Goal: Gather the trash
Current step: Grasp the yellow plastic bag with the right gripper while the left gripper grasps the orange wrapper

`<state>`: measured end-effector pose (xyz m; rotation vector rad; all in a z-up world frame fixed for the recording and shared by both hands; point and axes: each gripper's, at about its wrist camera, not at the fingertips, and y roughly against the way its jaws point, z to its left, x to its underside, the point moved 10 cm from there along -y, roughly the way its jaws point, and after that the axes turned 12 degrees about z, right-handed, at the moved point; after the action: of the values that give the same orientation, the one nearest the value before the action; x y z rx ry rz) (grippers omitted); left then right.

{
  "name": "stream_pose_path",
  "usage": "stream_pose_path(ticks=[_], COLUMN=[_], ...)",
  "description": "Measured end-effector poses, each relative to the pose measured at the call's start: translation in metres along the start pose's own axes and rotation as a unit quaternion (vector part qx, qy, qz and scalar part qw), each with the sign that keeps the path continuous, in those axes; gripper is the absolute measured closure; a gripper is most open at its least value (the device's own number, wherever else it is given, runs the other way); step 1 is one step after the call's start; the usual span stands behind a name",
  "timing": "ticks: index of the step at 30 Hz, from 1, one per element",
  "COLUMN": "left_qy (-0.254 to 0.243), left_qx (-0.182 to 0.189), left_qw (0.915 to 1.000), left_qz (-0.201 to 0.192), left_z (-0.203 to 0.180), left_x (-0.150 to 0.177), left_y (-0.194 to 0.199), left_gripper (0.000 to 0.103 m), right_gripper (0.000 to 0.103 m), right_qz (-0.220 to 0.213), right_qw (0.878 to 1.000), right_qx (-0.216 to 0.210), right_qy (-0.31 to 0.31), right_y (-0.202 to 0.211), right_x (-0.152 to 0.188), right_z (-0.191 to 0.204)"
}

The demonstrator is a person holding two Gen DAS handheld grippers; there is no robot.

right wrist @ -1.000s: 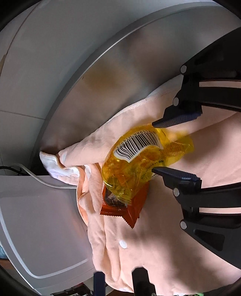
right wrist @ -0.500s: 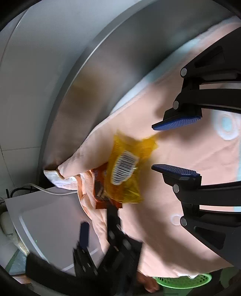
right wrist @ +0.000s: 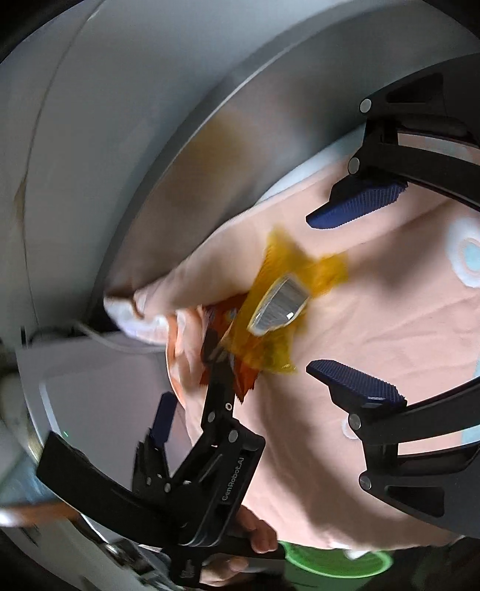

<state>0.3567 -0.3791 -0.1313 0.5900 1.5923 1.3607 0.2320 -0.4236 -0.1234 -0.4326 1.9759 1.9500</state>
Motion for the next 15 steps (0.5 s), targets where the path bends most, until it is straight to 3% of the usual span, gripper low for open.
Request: stream_pose_path(ticks=[5,10,12,14,15], left_qy=[0.018,0.030,0.031,0.028,0.025], left_qx=[-0.004,-0.011,-0.011,-0.011,-0.012], left_qw=[0.9998,0.9995,0.9994,0.9996,0.9996], left_qz=[-0.001,0.003,0.004,0.003,0.003], left_z=[0.012,0.026,0.029,0.029,0.028], left_x=[0.007,0.013,0.015,0.015,0.015], left_y=[0.001,-0.001,-0.001,-0.001,0.000], left_gripper=[0.015,0.015,0.015,0.015,0.015], right_gripper=[0.021,0.021,0.028,0.049,0.050], right_qz=[0.013,0.035,0.043,0.056,0.057], right_qw=[0.997,0.991,0.991,0.992,0.992], right_qx=[-0.005,-0.002,0.008,0.012,0.012], right_qy=[0.081,0.126,0.126,0.116,0.114], right_y=[-0.023,-0.050,-0.057,-0.060,-0.060], right_x=[-0.025,-0.030,-0.028,-0.024,-0.022], right_z=[0.012,0.019,0.017,0.014,0.014])
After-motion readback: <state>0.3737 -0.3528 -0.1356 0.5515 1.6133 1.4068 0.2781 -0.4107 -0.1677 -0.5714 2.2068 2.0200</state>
